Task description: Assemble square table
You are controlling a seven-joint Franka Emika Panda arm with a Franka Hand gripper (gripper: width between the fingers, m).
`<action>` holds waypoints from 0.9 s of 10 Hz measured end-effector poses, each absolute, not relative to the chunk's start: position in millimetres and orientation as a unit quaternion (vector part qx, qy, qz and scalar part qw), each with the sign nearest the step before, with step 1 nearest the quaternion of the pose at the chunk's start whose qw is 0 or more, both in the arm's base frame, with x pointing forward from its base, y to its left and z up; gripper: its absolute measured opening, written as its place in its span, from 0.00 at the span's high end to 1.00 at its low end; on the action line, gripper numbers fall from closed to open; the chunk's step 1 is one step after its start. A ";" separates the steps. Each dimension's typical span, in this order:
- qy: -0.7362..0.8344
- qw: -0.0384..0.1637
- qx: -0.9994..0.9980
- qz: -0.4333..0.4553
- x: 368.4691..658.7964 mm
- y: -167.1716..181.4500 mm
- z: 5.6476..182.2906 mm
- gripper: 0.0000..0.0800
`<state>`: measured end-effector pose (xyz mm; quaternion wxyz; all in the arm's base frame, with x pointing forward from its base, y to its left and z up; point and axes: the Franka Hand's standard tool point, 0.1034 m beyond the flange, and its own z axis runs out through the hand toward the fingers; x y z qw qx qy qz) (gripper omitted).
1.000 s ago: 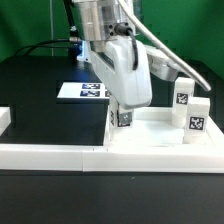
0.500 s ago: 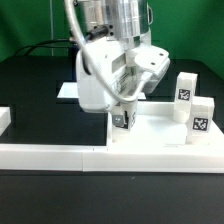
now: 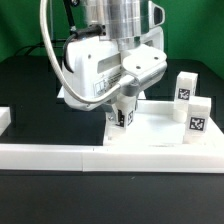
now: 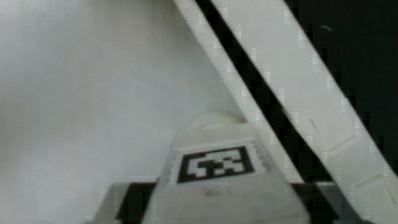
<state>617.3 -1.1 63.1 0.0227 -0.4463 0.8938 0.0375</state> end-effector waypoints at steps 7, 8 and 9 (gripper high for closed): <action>0.891 0.022 -0.452 0.033 612.4 -3.0 60.4 0.22; 0.891 0.022 -0.452 0.033 612.3 -3.0 60.2 0.22; 0.891 0.022 -0.452 0.033 612.3 -3.0 60.1 0.19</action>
Offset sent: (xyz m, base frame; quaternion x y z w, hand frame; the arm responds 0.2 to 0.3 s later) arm 0.0000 0.0000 0.0000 0.0000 0.0000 0.0650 0.9979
